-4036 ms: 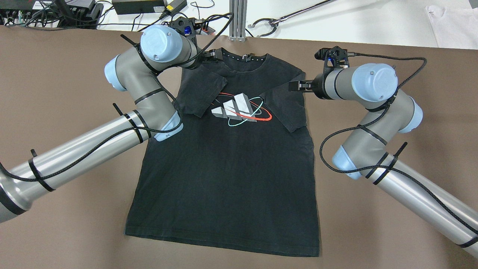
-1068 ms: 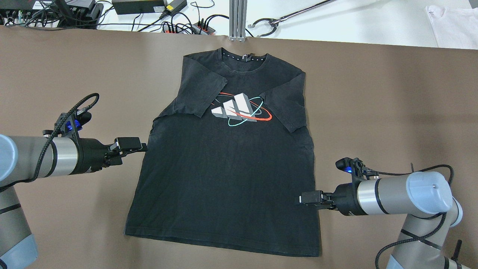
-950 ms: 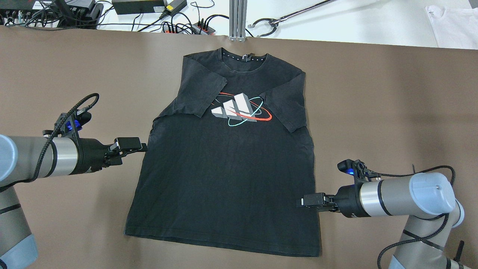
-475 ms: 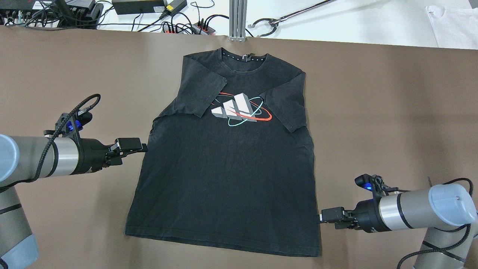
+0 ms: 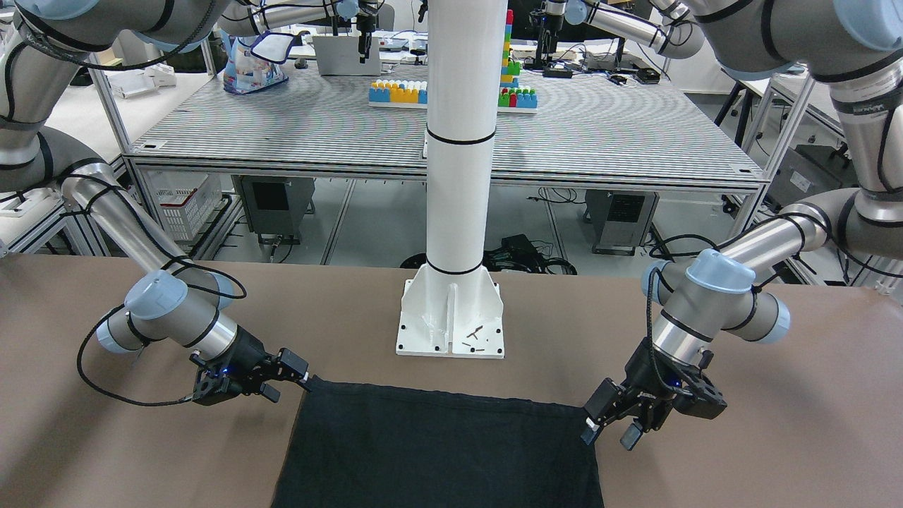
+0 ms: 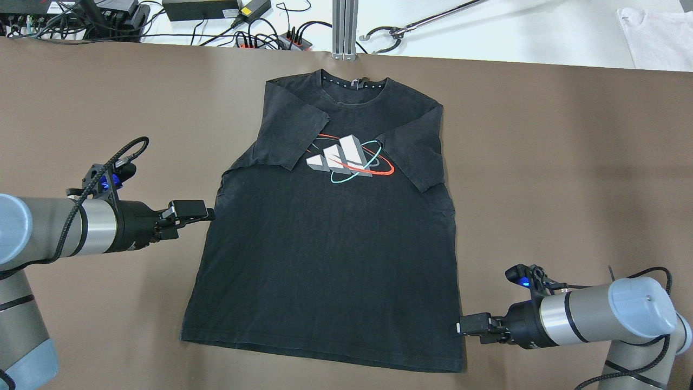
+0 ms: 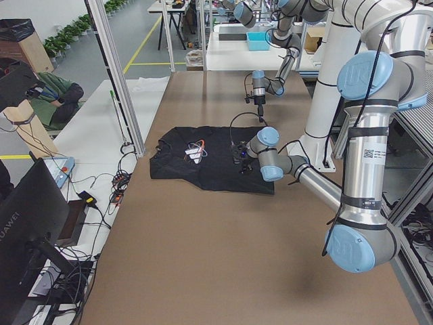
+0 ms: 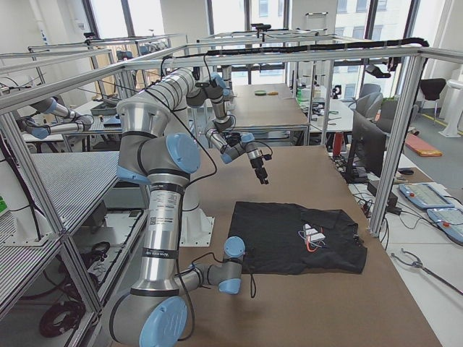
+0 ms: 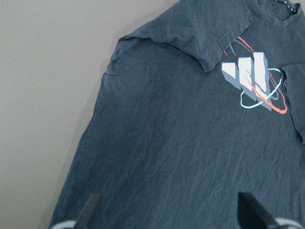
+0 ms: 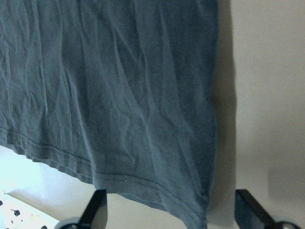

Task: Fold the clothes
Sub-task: 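Grasp the hem corner nearest the right gripper with the right gripper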

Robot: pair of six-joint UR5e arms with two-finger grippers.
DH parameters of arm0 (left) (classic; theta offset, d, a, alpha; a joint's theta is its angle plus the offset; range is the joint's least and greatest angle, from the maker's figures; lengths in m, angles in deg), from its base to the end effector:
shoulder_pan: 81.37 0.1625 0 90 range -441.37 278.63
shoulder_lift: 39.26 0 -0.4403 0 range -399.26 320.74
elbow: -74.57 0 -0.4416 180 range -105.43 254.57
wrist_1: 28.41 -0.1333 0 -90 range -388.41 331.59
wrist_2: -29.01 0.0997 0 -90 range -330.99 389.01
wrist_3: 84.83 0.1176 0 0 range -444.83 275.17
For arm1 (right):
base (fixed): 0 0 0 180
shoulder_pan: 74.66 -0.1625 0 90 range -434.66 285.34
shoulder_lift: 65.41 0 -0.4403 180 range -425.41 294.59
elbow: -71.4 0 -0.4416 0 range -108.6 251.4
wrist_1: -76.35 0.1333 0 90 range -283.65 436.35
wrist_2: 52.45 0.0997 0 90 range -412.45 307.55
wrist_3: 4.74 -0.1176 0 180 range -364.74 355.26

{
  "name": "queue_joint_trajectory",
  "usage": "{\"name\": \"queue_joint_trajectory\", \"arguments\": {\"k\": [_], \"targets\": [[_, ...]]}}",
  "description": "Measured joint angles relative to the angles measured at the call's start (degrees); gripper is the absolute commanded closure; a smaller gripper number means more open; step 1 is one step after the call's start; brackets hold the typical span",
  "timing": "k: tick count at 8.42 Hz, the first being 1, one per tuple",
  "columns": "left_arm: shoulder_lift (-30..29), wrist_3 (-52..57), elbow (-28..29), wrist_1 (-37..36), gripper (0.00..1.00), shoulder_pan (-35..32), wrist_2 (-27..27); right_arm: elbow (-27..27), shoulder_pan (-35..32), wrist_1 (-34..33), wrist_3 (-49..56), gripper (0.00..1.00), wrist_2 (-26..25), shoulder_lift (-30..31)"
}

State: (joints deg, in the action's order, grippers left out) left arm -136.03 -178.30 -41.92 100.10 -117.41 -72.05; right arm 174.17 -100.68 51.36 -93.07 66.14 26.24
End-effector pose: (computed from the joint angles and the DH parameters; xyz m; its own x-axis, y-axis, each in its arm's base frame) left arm 0.3893 -0.4202 0.2989 0.2265 -0.2382 -0.9444 0.4446 0.8880 -0.1174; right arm -0.4558 -0.3082 0.4454 0.2144 0.0762 0.9738 0.0386 0.9955 -0.0864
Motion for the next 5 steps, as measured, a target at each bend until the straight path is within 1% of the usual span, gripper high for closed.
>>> {"name": "queue_joint_trajectory", "arguments": {"k": [1,2,3,4,5], "targets": [[0.05,0.06,-0.01,-0.01,0.00,0.00,0.03,-0.73,1.63,-0.04,0.00,0.06,-1.55,-0.38],[0.15,0.10,-0.01,-0.01,0.00,0.00,0.05,-1.39,3.10,-0.08,0.00,0.17,-3.21,-0.83],[0.20,0.12,-0.01,-0.01,0.00,0.00,0.06,-1.89,3.90,-0.07,0.00,0.62,-4.22,-1.09],[0.23,0.13,-0.01,-0.01,0.00,0.00,0.07,-2.14,4.26,0.01,0.00,0.96,-4.76,-1.22],[0.26,0.13,-0.02,-0.01,0.00,0.00,0.07,-2.16,4.37,0.20,0.00,1.00,-5.16,-1.26]]}}
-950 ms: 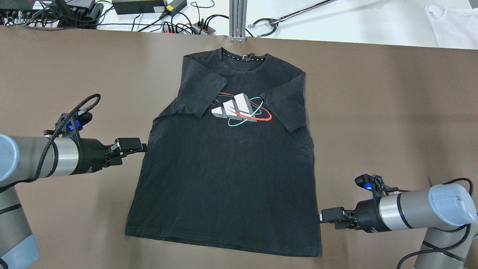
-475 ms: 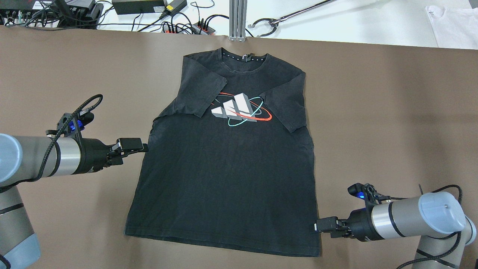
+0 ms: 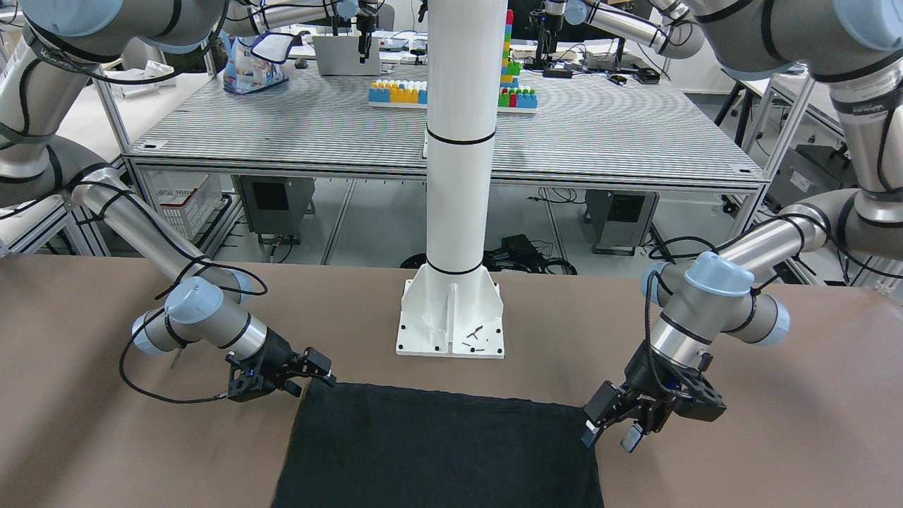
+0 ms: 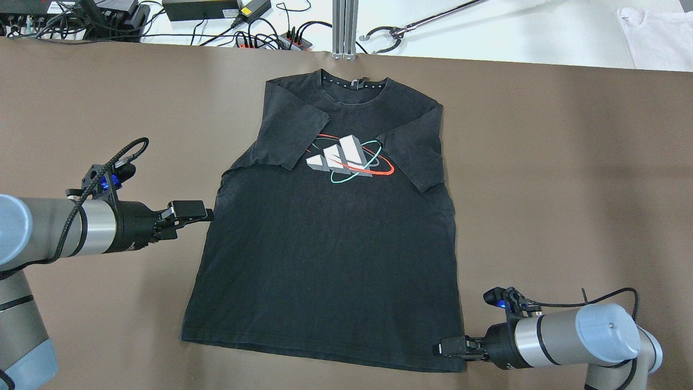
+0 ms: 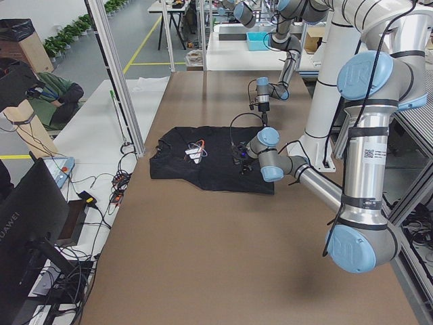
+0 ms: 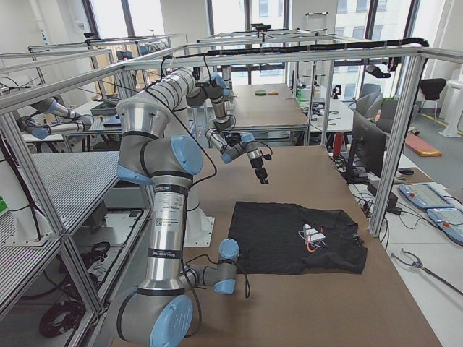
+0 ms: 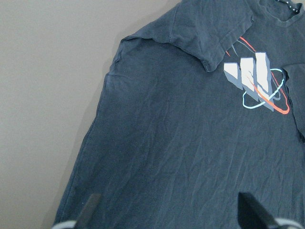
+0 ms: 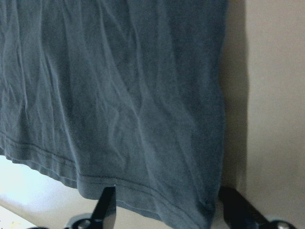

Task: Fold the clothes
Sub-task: 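Grasp the hem corner nearest the right gripper with the right gripper, then grasp the other hem corner with the left gripper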

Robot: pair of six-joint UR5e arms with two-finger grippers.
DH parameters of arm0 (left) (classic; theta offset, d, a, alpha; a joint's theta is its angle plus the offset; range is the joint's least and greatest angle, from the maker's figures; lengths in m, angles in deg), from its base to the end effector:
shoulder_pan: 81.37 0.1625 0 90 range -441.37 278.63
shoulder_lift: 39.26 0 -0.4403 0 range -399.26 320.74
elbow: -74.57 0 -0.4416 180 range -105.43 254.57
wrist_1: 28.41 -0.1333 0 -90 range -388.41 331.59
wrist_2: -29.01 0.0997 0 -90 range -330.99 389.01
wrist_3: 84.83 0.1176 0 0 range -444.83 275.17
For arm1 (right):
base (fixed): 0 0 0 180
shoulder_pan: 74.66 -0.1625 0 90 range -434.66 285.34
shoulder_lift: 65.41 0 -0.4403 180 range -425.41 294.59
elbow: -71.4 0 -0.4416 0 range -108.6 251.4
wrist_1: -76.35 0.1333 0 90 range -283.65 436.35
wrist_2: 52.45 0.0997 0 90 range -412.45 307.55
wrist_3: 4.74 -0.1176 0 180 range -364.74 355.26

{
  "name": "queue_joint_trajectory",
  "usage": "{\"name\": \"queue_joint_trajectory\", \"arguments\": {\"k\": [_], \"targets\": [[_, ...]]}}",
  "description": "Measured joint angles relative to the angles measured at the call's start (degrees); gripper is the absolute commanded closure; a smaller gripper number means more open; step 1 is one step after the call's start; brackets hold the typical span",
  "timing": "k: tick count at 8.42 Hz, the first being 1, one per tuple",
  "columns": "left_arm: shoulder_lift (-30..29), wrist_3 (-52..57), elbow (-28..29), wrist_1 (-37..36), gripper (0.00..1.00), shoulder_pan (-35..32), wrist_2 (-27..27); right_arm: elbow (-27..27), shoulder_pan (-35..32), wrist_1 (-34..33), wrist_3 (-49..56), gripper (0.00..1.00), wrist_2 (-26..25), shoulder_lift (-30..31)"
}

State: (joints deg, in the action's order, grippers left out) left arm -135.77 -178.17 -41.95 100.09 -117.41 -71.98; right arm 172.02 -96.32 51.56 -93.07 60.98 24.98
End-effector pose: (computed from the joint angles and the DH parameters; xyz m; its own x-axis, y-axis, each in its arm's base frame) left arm 0.3886 -0.4199 0.3013 0.2306 -0.2385 -0.9434 0.4455 0.8878 -0.1156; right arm -0.4895 -0.2875 0.4550 0.2330 0.0638 0.9704 0.0258 0.9971 -0.0717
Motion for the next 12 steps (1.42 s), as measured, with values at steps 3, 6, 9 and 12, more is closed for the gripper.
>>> {"name": "queue_joint_trajectory", "arguments": {"k": [3,6,9,12], "targets": [[-0.05,0.00,0.04,0.01,0.00,0.00,0.00,1.34,-0.13,0.38,-0.08,1.00,-0.36,0.07],[-0.20,0.00,0.08,0.05,0.00,0.07,0.07,2.14,-0.10,0.51,-1.71,1.00,-1.74,0.20],[0.26,0.10,0.06,0.75,0.00,0.16,0.08,2.32,-0.29,1.64,-1.16,1.00,-1.61,0.20],[7.79,-0.32,-0.06,12.03,0.00,4.36,1.27,3.12,-0.61,2.97,-1.13,1.00,-0.55,0.10]]}}
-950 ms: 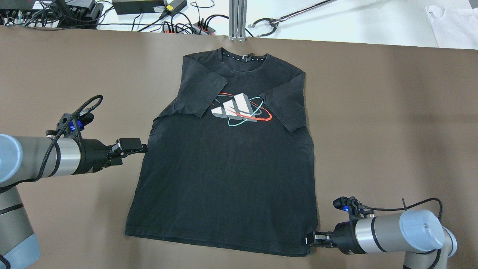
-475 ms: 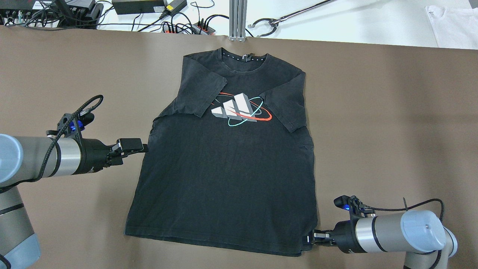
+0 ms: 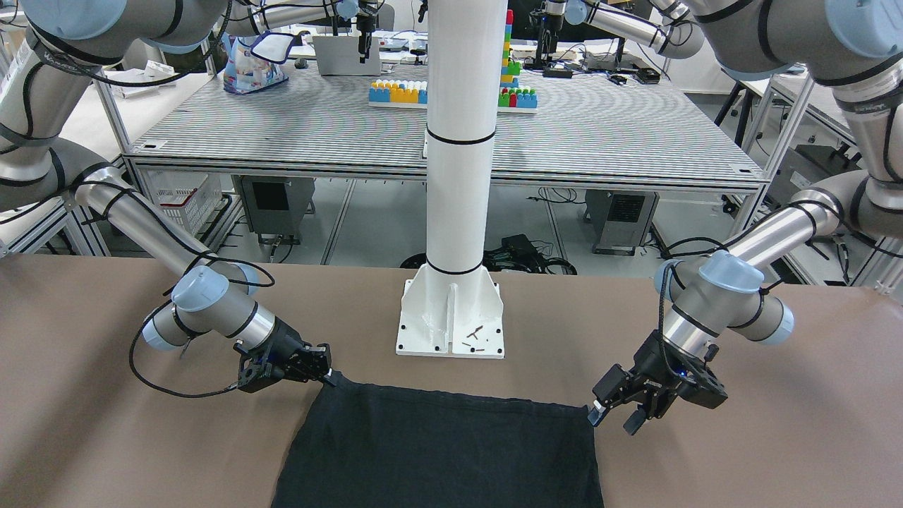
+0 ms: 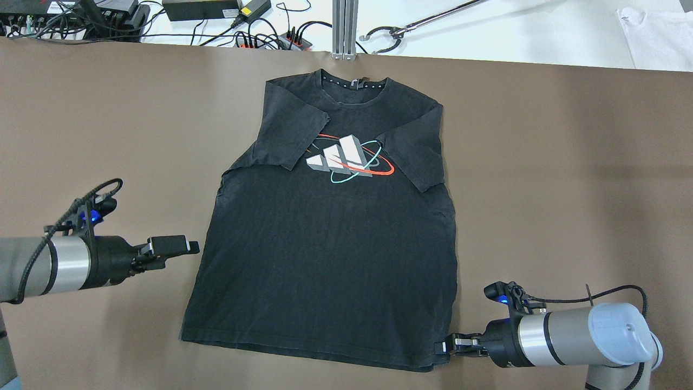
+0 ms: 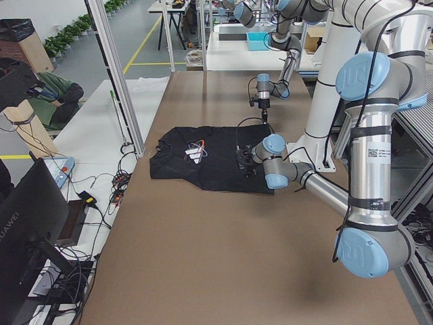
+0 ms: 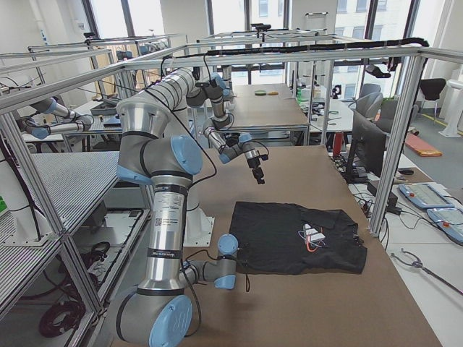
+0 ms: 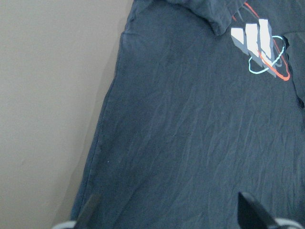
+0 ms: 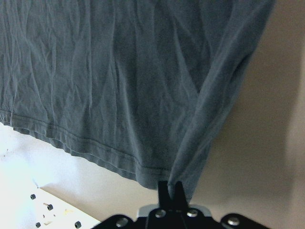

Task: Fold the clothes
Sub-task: 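Grasp the other hem corner with the left gripper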

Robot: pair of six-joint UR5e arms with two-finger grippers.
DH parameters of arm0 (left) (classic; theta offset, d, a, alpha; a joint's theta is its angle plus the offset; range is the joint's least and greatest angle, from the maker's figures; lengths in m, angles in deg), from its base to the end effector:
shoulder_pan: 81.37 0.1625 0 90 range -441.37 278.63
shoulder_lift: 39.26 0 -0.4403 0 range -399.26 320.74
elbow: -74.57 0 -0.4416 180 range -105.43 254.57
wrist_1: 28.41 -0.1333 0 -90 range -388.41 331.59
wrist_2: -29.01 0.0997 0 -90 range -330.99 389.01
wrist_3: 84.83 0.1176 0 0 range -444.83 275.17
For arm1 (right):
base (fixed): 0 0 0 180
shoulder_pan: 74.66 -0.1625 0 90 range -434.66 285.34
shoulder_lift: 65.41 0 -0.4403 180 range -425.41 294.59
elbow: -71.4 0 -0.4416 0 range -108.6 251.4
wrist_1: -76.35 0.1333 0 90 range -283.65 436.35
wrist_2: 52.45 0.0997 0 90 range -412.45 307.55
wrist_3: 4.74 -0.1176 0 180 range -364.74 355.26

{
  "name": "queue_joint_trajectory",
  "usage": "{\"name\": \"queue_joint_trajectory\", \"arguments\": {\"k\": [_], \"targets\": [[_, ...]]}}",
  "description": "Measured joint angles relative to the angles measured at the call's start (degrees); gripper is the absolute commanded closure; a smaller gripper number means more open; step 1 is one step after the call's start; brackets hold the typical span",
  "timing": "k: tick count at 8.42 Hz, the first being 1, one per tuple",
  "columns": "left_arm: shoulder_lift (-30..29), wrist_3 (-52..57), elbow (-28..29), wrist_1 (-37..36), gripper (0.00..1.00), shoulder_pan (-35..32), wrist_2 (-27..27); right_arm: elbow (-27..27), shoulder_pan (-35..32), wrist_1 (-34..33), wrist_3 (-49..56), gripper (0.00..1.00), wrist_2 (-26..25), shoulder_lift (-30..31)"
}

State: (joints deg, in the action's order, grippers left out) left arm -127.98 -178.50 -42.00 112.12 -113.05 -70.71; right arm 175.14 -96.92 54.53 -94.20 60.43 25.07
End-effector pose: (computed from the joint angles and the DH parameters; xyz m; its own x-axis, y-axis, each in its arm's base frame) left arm 0.3883 -0.3729 0.3458 0.1838 -0.1876 -0.9649 0.3909 0.9146 -0.1033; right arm -0.4741 -0.2887 0.4190 0.1377 0.0470 0.9894 0.0081 0.9988 -0.0485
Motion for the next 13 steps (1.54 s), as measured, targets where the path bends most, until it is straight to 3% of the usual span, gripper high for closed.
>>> {"name": "queue_joint_trajectory", "arguments": {"k": [4,11,12,13], "targets": [[3.41,-1.11,0.42,3.05,0.00,15.29,15.82,1.82,-0.72,0.44,-0.02,1.00,0.10,-0.03],[3.46,-0.91,5.69,3.09,0.02,20.89,21.32,2.02,-0.94,0.46,-0.02,1.00,0.15,-0.09],[2.88,-0.91,6.60,3.05,0.08,21.18,21.84,2.01,-0.94,0.46,-0.02,1.00,0.16,-0.11],[2.35,-0.91,7.20,2.99,0.38,21.35,22.21,1.99,-0.98,0.46,-0.02,1.00,0.17,-0.12]]}}
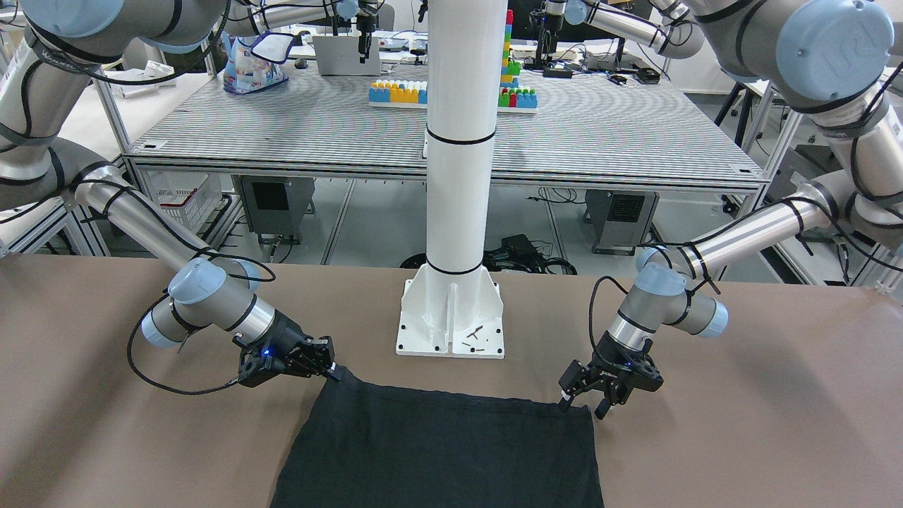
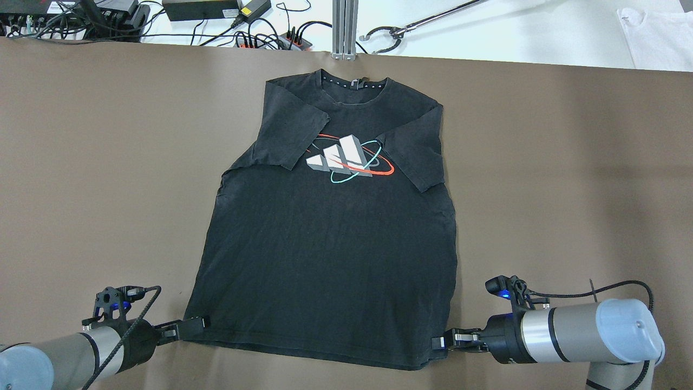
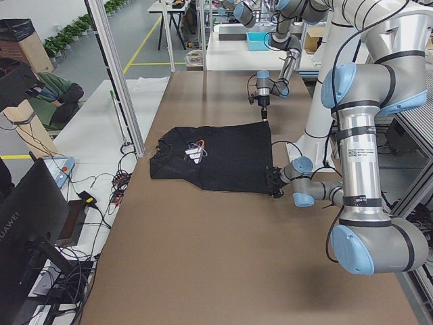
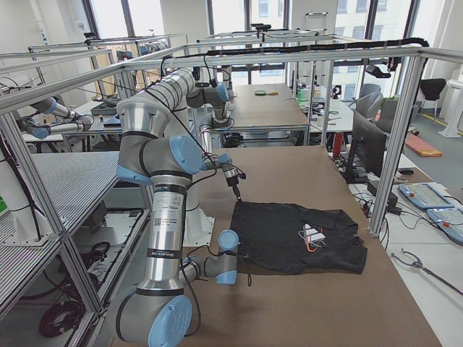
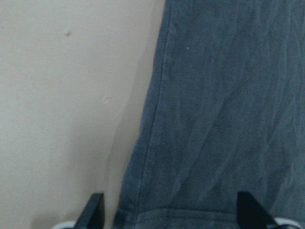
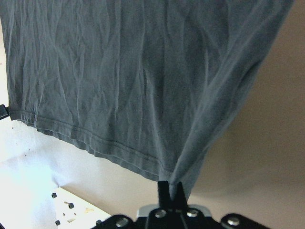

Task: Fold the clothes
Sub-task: 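Grasp the other hem corner with the left gripper, then lift the hem with both grippers and fold it toward the collar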

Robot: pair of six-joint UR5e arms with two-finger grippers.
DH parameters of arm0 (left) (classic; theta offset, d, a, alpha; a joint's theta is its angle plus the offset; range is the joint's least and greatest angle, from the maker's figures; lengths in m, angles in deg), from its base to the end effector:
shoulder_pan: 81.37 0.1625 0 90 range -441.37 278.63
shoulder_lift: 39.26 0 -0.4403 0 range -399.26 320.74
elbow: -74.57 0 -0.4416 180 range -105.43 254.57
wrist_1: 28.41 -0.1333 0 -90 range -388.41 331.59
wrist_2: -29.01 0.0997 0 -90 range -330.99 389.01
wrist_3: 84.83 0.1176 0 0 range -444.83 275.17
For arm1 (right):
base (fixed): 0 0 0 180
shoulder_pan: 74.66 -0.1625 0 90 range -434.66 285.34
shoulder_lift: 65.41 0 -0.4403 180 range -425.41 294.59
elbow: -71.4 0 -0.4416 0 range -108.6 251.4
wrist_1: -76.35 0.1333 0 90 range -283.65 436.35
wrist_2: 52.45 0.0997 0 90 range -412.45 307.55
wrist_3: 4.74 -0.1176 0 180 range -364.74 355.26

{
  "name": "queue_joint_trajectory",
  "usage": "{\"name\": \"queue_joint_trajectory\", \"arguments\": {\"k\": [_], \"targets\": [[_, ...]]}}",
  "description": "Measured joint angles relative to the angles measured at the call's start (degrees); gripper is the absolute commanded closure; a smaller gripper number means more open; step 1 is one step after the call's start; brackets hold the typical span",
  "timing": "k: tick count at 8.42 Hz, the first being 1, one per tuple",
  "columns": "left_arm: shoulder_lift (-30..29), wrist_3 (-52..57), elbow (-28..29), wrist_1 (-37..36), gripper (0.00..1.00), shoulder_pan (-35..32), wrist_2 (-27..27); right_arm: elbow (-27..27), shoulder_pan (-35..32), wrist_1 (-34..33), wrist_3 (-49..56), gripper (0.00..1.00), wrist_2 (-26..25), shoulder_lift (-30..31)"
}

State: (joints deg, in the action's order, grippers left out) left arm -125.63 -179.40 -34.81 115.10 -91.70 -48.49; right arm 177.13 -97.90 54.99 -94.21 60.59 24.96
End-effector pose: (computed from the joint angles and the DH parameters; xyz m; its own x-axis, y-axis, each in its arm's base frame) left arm 0.5026 -0.2530 0.4295 0.3175 -0.1369 -0.9383 0.4008 0.9162 0.0019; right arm -0.4627 -0.2937 0.3980 0.0961 0.0320 0.9949 -0.0046 0.9995 -0.0317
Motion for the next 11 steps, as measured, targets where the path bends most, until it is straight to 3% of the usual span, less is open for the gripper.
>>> {"name": "queue_joint_trajectory", "arguments": {"k": [1,2,8,11], "targets": [[-0.30,0.00,0.24,-0.03,0.90,0.07,0.19,-0.03,-0.18,0.04,0.00,1.00,0.07,0.02],[-0.48,0.00,0.24,-0.03,1.00,0.06,0.32,-0.03,-0.34,0.06,0.00,1.00,0.12,0.04],[-0.96,0.27,-1.41,0.01,1.00,-0.28,-0.61,0.03,-1.35,0.00,-0.09,1.00,1.27,-0.11],[1.13,1.05,-10.21,3.63,1.00,-0.16,-2.42,3.03,-5.80,0.00,-0.34,1.00,8.73,-0.23]]}}
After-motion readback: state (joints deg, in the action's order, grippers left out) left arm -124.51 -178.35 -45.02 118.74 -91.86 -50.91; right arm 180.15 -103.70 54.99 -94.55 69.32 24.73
